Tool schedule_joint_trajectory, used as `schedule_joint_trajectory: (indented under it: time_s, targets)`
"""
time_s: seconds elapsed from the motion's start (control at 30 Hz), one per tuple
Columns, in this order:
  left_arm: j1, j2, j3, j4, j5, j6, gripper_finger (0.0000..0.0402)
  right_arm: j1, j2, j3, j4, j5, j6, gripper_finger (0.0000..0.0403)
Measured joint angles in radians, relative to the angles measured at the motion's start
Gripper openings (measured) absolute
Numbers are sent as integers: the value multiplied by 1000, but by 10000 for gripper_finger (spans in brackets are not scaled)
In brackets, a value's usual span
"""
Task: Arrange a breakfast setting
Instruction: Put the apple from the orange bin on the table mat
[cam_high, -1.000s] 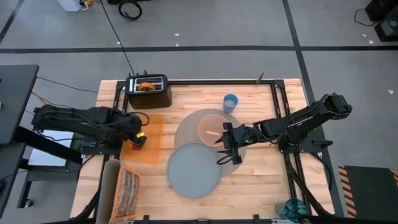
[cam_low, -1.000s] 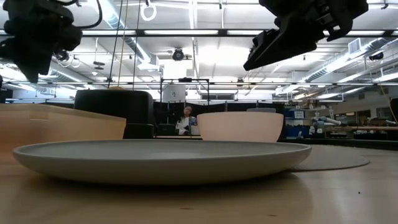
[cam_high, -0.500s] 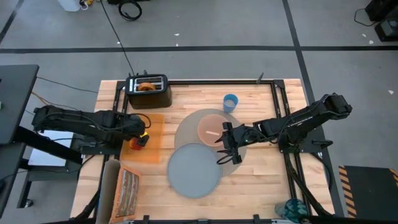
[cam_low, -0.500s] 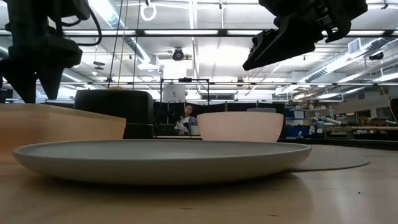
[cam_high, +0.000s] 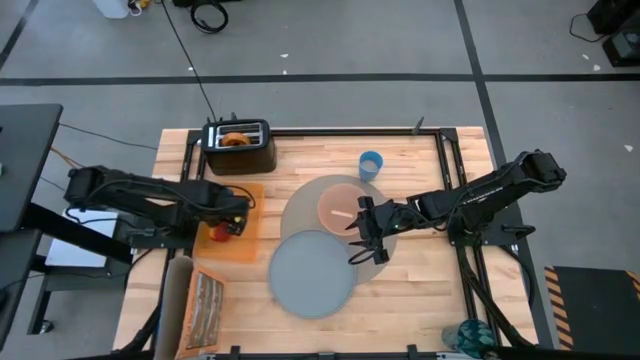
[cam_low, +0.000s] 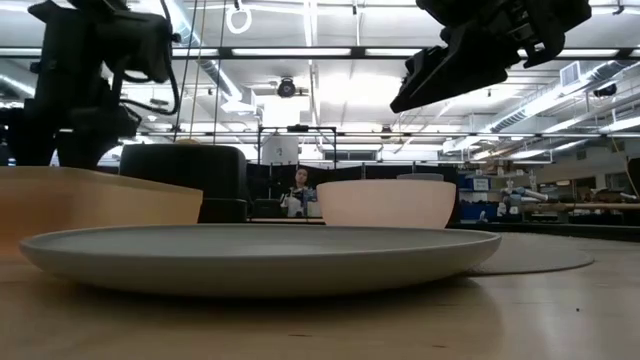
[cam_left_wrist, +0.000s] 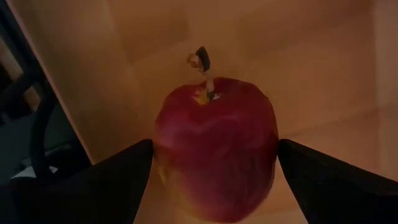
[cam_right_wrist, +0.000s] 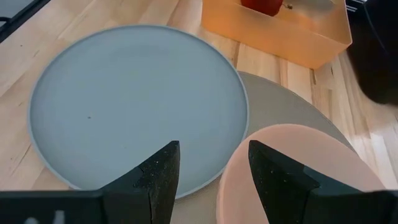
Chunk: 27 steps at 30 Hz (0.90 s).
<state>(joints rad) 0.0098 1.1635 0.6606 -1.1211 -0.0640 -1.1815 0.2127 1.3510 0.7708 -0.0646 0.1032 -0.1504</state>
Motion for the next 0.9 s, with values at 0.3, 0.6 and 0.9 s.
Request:
schedule_joint_trajectory:
  time_s: [0.3,0.6,0.9]
  targets:
    - [-15,33,9,88,22,13,355,0,0,0,-12,0,4,199]
    - [-52,34,11,124,39,-43,355,0,0,0,-20,0,20,199]
    - [-57,32,-35,223,47,-46,355,0,0,0,-43,0,19,214]
